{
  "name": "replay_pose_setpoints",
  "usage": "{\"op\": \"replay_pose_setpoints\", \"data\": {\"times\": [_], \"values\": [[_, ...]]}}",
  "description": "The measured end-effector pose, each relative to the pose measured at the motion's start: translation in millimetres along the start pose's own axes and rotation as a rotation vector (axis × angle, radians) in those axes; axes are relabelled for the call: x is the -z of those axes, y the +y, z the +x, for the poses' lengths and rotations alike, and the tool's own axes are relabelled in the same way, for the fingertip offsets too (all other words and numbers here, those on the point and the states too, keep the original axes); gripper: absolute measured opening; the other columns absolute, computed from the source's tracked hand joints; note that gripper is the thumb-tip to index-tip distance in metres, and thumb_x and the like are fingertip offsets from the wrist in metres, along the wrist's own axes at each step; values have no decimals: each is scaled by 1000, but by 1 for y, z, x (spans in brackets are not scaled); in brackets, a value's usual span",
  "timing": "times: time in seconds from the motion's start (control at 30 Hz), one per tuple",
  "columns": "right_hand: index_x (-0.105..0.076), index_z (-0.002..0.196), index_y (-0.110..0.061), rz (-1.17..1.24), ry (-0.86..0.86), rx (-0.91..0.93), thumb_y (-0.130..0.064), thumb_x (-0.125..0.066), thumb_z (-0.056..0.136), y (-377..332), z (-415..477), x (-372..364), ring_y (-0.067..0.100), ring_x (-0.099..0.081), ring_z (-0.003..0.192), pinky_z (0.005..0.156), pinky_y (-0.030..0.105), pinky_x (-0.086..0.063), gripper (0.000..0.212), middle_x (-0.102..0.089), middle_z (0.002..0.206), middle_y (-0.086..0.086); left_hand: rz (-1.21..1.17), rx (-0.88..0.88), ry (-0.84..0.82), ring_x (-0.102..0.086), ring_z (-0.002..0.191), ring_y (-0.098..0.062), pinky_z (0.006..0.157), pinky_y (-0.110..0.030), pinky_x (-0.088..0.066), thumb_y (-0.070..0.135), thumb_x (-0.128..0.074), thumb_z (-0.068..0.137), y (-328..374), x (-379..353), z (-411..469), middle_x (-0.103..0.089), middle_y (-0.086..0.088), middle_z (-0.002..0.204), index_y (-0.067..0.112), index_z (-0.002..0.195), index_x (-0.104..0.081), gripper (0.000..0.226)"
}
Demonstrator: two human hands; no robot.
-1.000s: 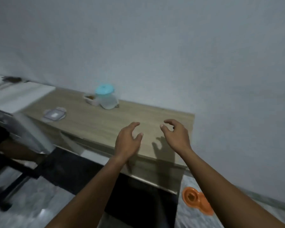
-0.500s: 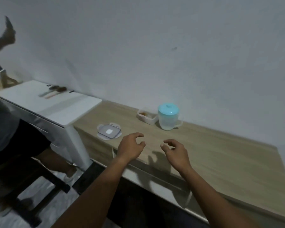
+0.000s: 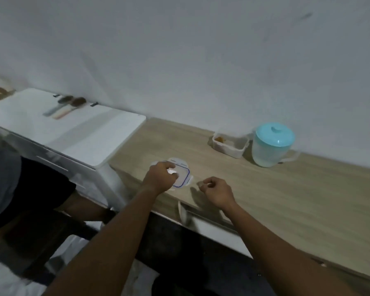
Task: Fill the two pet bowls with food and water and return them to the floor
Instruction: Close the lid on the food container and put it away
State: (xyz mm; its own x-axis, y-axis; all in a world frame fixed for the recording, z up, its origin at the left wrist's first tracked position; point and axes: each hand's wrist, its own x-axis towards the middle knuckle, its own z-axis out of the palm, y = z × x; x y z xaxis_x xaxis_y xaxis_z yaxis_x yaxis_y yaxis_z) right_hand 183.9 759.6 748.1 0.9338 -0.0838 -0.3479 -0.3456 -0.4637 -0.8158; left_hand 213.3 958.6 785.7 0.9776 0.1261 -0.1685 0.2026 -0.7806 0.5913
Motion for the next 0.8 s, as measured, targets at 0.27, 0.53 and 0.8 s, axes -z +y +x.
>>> {"op": "replay_pose_setpoints", "data": {"times": [0.27, 0.53, 0.8], "values": [[-72, 119, -22, 15, 148, -200, -32, -69, 91, -28, 65, -65, 27, -69, 110, 87, 27, -48, 30, -77, 111, 7, 212, 14, -212, -54, 127, -31, 105, -39, -45, 29, -66, 81, -78, 12, 116, -55, -9, 141, 18, 143, -49, 65], [-79, 114, -12, 5, 231, -342, -16, -70, 89, -49, 93, -82, 33, -70, 110, 96, 40, -57, 27, -77, 113, 14, 251, -45, -355, -65, 109, -32, 90, -32, -52, 21, -65, 80, -69, 13, 194, -72, -10, 116, 13, 109, -75, 32], [-76, 68, -23, 305, 639, -299, -13, -72, 82, -53, 113, 3, 19, -64, 71, 82, 48, -59, 18, -72, 69, -3, -451, -138, -393, -70, 89, -20, 84, -40, -57, 15, -77, 76, 22, -5, 233, -77, -10, 94, 9, 94, -79, 19]]}}
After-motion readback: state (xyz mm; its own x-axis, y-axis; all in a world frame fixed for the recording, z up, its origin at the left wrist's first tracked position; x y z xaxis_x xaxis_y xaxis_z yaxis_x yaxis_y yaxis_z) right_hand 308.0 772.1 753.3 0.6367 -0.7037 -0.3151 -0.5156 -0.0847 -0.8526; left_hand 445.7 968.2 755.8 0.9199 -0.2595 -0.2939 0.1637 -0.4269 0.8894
